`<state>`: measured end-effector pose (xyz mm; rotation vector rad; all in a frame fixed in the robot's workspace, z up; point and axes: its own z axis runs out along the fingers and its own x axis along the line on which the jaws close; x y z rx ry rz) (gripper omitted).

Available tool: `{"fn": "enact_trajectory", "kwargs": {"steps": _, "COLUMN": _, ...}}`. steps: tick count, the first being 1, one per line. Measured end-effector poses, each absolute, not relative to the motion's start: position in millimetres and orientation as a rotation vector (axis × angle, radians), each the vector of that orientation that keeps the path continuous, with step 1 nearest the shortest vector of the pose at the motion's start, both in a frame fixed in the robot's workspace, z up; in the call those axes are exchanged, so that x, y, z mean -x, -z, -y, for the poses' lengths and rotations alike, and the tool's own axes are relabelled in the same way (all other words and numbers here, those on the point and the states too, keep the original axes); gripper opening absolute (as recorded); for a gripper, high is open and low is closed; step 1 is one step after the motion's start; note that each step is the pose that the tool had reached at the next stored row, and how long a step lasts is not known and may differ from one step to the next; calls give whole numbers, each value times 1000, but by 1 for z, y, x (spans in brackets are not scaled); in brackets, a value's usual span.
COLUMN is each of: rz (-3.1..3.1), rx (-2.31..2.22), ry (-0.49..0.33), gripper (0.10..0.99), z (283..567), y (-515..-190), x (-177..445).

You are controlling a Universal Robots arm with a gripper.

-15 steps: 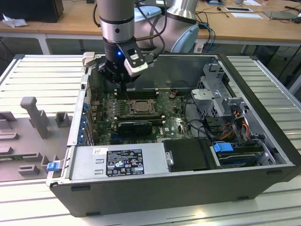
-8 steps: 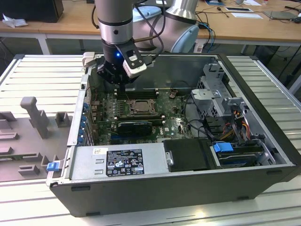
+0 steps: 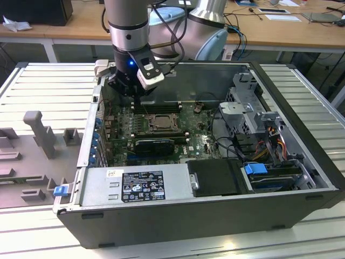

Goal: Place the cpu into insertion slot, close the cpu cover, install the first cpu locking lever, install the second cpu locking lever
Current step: 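Install the first cpu locking lever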

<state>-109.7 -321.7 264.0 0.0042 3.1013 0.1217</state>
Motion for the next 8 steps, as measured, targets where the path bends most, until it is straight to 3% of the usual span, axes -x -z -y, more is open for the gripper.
{"fn": "enact_trajectory", "kwargs": {"steps": 8, "rz": -3101, "rx": -4, "ry": -126, "gripper": 106, "z": 315, "y": -259, "x": 113}}
